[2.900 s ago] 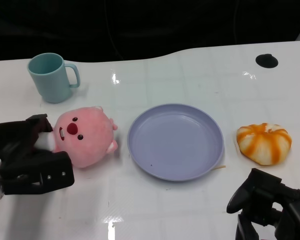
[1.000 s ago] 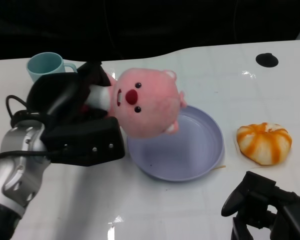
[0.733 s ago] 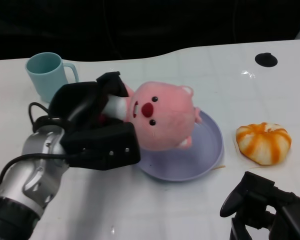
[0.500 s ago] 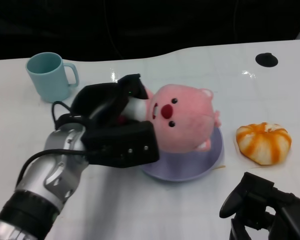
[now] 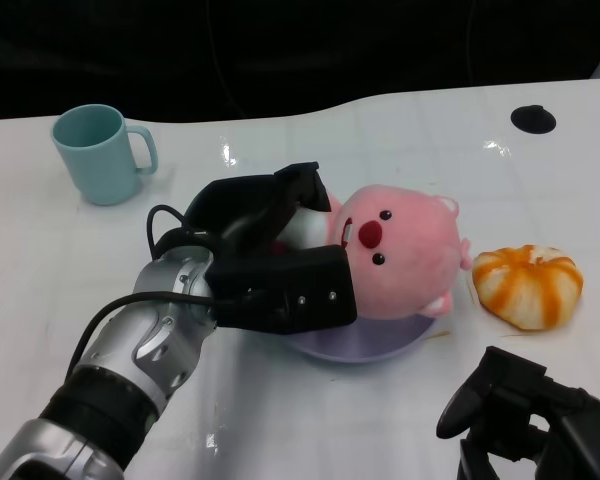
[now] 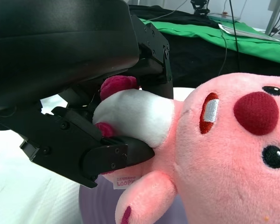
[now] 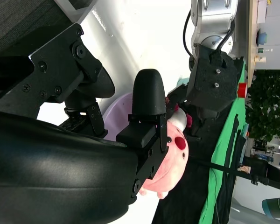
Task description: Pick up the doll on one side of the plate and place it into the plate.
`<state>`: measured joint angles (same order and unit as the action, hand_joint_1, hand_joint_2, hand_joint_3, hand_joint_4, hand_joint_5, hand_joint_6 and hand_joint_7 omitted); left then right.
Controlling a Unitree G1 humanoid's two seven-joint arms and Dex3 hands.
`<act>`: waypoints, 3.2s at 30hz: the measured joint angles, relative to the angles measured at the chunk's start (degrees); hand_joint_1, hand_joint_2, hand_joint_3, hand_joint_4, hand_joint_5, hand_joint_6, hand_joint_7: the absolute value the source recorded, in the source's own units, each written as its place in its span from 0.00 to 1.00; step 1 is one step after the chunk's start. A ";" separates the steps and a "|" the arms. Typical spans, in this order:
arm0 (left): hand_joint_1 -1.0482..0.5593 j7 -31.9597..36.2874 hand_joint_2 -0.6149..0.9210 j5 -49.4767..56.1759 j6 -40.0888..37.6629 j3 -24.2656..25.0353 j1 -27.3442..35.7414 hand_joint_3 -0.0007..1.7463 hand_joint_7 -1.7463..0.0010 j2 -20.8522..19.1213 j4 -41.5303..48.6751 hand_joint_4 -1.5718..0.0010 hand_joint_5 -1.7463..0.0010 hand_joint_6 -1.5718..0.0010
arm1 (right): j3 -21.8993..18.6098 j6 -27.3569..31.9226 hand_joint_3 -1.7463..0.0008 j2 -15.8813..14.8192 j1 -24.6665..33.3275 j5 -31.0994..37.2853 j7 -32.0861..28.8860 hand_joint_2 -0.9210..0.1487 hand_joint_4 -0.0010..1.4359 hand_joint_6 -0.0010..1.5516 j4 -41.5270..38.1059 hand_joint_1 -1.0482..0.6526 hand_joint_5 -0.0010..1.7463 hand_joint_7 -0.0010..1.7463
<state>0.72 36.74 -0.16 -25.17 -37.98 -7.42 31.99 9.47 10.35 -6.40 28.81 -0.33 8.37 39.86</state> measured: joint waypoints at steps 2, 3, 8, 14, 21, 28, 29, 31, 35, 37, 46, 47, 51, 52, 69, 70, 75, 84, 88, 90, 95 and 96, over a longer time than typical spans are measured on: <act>0.46 -1.58 0.87 -0.01 -1.12 -0.07 -0.16 0.27 0.81 -0.10 -1.03 0.52 0.03 0.45 | 0.02 0.00 0.23 0.01 0.02 -0.12 0.01 0.43 0.49 0.36 0.00 0.67 1.00 0.91; 0.44 -2.73 0.93 -0.04 -1.55 -0.14 -0.19 0.18 0.89 -0.28 -1.82 0.55 0.09 0.47 | 0.02 0.00 0.23 0.01 0.01 -0.17 0.01 0.43 0.49 0.36 0.00 0.67 1.00 0.91; 0.19 -11.75 1.00 -0.05 -2.40 -1.23 -0.15 0.21 1.00 -4.01 -8.39 0.83 0.75 0.77 | -0.12 0.00 0.23 -0.02 0.00 -0.20 0.01 0.44 0.49 0.36 0.00 0.66 1.00 0.91; 0.10 -20.53 1.00 1.25 -2.67 -2.13 -0.12 0.28 1.00 -8.92 -16.63 0.95 0.83 0.88 | -0.33 -0.01 0.22 -0.04 -0.01 -0.29 0.09 0.44 0.49 0.36 -0.01 0.67 1.00 0.91; 0.06 -26.06 1.00 1.05 -3.14 -1.90 0.51 0.29 1.00 -12.22 -22.73 0.98 0.83 0.90 | -0.40 0.00 0.23 -0.04 -0.02 -0.37 0.12 0.44 0.48 0.36 0.00 0.67 1.00 0.91; 0.14 -26.44 1.00 -5.29 -0.93 3.85 6.37 0.25 0.98 -13.66 -28.98 0.92 0.78 0.84 | -0.41 -0.02 0.23 -0.03 -0.02 -0.51 0.11 0.44 0.48 0.36 -0.02 0.67 1.00 0.90; 0.17 -26.43 1.00 -6.78 -0.76 4.99 7.59 0.23 0.97 -13.60 -29.82 0.89 0.76 0.81 | -0.40 -0.01 0.23 -0.03 -0.03 -0.52 0.11 0.44 0.48 0.36 -0.02 0.67 1.00 0.90; 0.20 -25.66 1.00 -10.13 -0.51 7.51 10.19 0.21 0.95 -13.13 -31.56 0.84 0.73 0.77 | -0.40 0.00 0.23 -0.02 -0.01 -0.56 0.10 0.44 0.48 0.36 -0.02 0.67 1.00 0.90; 0.35 -22.15 1.00 -18.30 1.06 13.18 16.01 0.12 0.92 -9.77 -33.65 0.75 0.60 0.64 | -0.36 -0.01 0.24 -0.03 -0.08 -0.55 0.09 0.44 0.49 0.36 -0.02 0.66 1.00 0.90; 0.40 -21.11 1.00 -22.37 1.28 15.33 19.13 0.10 0.90 -7.78 -34.94 0.71 0.55 0.59 | -0.36 -0.01 0.23 -0.04 -0.09 -0.51 0.07 0.44 0.49 0.36 -0.01 0.66 1.00 0.90; 0.51 -18.51 0.90 -34.96 -2.55 21.79 28.24 0.29 0.65 -2.53 -42.96 0.62 0.32 0.55 | -0.36 0.11 0.23 -0.05 -0.03 -0.51 0.05 0.44 0.48 0.36 0.08 0.66 1.00 0.90; 0.53 -18.51 0.83 -36.33 -3.61 22.31 29.11 0.42 0.56 -2.08 -43.83 0.62 0.29 0.57 | -0.36 0.15 0.23 -0.05 0.01 -0.51 0.05 0.44 0.48 0.36 0.09 0.66 1.00 0.90; 0.58 -18.50 0.74 -44.29 -9.90 24.63 32.65 0.61 0.39 -0.20 -48.21 0.56 0.18 0.55 | -0.35 0.25 0.23 -0.05 -0.01 -0.61 0.05 0.43 0.48 0.36 0.12 0.66 1.00 0.90; 0.58 -18.38 0.72 -45.87 -11.70 25.10 33.70 0.65 0.36 0.30 -49.57 0.56 0.16 0.55 | -0.34 0.25 0.23 -0.05 -0.02 -0.61 0.05 0.43 0.48 0.36 0.12 0.66 1.00 0.90; 0.60 -13.15 0.78 -55.59 -29.07 28.19 48.42 0.72 0.14 2.04 -63.46 0.51 0.00 0.57 | 0.12 0.28 0.23 0.10 -0.39 -0.53 0.00 0.43 0.49 0.37 0.06 0.66 1.00 0.90; 0.61 -13.03 0.78 -56.09 -30.02 28.45 48.88 0.72 0.14 2.04 -64.02 0.50 0.00 0.57 | 0.16 0.28 0.23 0.11 -0.42 -0.57 0.00 0.43 0.49 0.37 0.06 0.66 1.00 0.90; 0.62 -12.62 0.78 -58.35 -33.80 29.20 51.61 0.72 0.12 1.67 -66.37 0.47 0.00 0.55 | 0.23 0.34 0.23 0.13 -0.48 -0.60 -0.02 0.44 0.49 0.37 0.06 0.67 1.00 0.90; 0.61 -11.92 0.76 -59.55 -36.43 29.04 53.53 0.74 0.03 1.31 -67.50 0.46 0.00 0.57 | -0.34 0.24 0.23 -0.01 -0.51 -0.58 0.03 0.44 0.49 0.37 0.04 0.66 1.00 0.90; 0.60 -12.10 0.74 -59.53 -36.33 28.66 53.50 0.77 0.00 0.71 -65.28 0.46 0.00 0.58 | -0.54 -0.15 0.22 -0.14 -0.45 -0.42 0.13 0.45 0.49 0.37 -0.07 0.66 1.00 0.90; 0.61 -12.75 0.73 -59.53 -36.10 28.65 53.46 0.78 0.00 0.27 -64.00 0.46 0.00 0.58 | -0.58 -0.56 0.22 -0.16 -0.41 -0.30 0.20 0.45 0.50 0.38 -0.35 0.67 1.00 0.90; 0.61 -13.65 0.73 -59.56 -35.07 28.83 52.82 0.78 0.00 -0.04 -61.43 0.44 0.00 0.57 | -0.80 -2.32 0.21 -0.16 -0.35 -0.31 0.47 0.46 0.50 0.38 -1.75 0.68 1.00 0.90; 0.61 -13.78 0.72 -59.57 -34.86 28.85 52.67 0.78 0.00 -0.04 -60.97 0.44 0.00 0.57 | -0.84 -2.50 0.21 -0.15 -0.34 -0.34 0.48 0.46 0.50 0.38 -2.05 0.69 1.00 0.90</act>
<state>-13.07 -22.83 -35.02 3.68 14.69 -7.46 -28.98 8.63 7.85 -6.55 28.47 -0.67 8.85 37.81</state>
